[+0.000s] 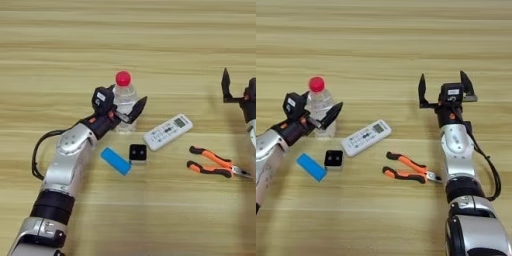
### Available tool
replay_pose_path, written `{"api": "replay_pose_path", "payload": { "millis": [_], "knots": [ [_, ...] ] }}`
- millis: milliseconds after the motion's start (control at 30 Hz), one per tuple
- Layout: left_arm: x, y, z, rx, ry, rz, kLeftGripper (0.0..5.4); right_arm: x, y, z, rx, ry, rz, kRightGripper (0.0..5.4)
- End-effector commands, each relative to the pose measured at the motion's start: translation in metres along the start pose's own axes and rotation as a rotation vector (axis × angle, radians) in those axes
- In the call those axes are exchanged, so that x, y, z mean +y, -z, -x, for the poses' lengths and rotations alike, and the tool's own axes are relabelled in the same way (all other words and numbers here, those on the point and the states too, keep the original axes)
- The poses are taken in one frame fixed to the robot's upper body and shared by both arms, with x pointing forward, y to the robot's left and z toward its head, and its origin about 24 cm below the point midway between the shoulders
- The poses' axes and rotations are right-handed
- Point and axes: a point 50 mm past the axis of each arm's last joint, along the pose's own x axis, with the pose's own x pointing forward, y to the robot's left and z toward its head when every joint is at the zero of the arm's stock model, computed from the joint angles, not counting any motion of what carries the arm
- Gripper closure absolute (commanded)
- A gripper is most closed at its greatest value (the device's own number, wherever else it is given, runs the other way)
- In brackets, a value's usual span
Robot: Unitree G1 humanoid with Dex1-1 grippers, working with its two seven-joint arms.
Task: Move the objects on the table
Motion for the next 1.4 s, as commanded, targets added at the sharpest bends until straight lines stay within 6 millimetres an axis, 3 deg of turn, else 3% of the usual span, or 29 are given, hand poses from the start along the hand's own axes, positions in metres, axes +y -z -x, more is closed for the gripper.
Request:
{"api": "replay_pose_path", "payload": {
  "millis": [33,333,567,867,1100,1267,1400],
  "knots": [
    [0.001,-0.001,-0.002,0.008,0.0,-0.021,1.06,0.001,-0.003,-0.004,-0.01,-0.002,-0.001,0.0],
    [0.004,0.005,0.003,0.026,-0.007,-0.028,1.87,0.003,-0.003,-0.004,-0.013,-0.002,-0.004,0.0],
    [0.008,0.004,0.007,0.027,-0.014,-0.028,2.03,0.004,-0.003,-0.004,-0.011,0.0,-0.007,0.0],
    [-0.013,-0.033,0.007,-0.104,0.101,-0.077,2.13,0.007,-0.004,-0.005,-0.011,0.001,-0.009,0.0],
    [-0.048,-0.069,0.019,-0.241,0.381,-0.018,2.13,0.007,-0.004,-0.005,-0.012,0.002,-0.011,0.0],
    [-0.075,-0.065,0.038,-0.203,0.69,0.065,2.15,0.007,-0.005,-0.005,-0.014,0.001,-0.011,0.0],
    [-0.084,-0.053,0.045,-0.117,0.802,0.075,2.15,0.008,-0.005,-0.005,-0.015,0.0,-0.012,0.0]
  ]
}}
